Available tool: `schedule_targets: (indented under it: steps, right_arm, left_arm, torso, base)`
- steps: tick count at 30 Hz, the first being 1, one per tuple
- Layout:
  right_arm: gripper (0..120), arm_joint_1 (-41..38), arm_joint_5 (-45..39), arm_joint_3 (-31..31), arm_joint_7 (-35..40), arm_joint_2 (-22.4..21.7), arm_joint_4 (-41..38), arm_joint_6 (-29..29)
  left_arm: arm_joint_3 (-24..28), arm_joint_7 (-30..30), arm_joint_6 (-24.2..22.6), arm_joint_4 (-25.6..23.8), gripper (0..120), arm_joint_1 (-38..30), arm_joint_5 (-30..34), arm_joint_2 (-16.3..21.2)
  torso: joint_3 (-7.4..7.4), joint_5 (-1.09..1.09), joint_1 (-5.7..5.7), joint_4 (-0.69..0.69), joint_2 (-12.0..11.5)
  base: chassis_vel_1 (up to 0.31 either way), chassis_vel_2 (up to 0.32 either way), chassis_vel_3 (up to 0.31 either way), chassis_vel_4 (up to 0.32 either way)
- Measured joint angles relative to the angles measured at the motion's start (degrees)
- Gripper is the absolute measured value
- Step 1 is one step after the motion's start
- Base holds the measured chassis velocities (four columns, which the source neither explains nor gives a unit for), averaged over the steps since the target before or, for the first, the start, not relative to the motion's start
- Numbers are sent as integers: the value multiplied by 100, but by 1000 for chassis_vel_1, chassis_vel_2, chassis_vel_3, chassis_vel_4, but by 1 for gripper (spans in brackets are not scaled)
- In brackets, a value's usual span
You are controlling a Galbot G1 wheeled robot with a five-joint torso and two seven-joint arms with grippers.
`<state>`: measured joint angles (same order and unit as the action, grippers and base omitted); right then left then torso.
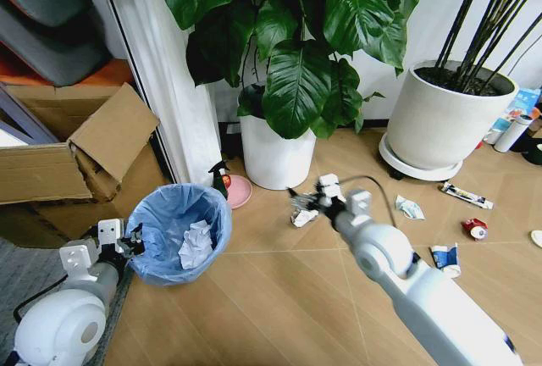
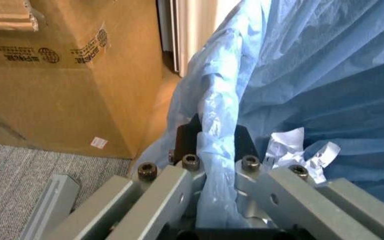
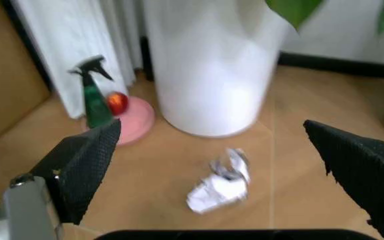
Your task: Pick up the trash bin and place the garbage on the floor into it.
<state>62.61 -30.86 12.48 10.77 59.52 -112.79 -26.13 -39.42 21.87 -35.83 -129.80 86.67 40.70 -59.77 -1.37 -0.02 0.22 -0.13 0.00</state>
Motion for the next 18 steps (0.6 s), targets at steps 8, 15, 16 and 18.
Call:
schedule_targets:
  steps: [8, 15, 16, 18]
  right_arm:
    - [100, 551, 278, 426, -136, 401, 26, 146]
    - [100, 634, 414, 359, -188, 685, 208, 225]
    - [100, 634, 414, 359, -188, 685, 208, 225]
    - [100, 628, 453, 319, -193, 735, 266, 245]
  left_arm:
    - [-1, -126, 49, -15, 0, 136, -246, -62]
    - [3, -149, 62, -13, 0, 160, -296, -63]
    - [3, -149, 62, -13, 0, 160, -296, -63]
    - [-4, -151, 64, -13, 0, 164, -296, -56]
  torso:
    - [0, -1, 0, 0, 0]
    - [0, -3, -1, 0, 0]
    - [0, -3, -1, 0, 0]
    - [-1, -2, 0, 1, 0]
  base:
    - [0, 0, 0, 0]
    - [-36, 27, 36, -29]
    - [-96, 75, 123, -90]
    - [-110, 128, 130, -105]
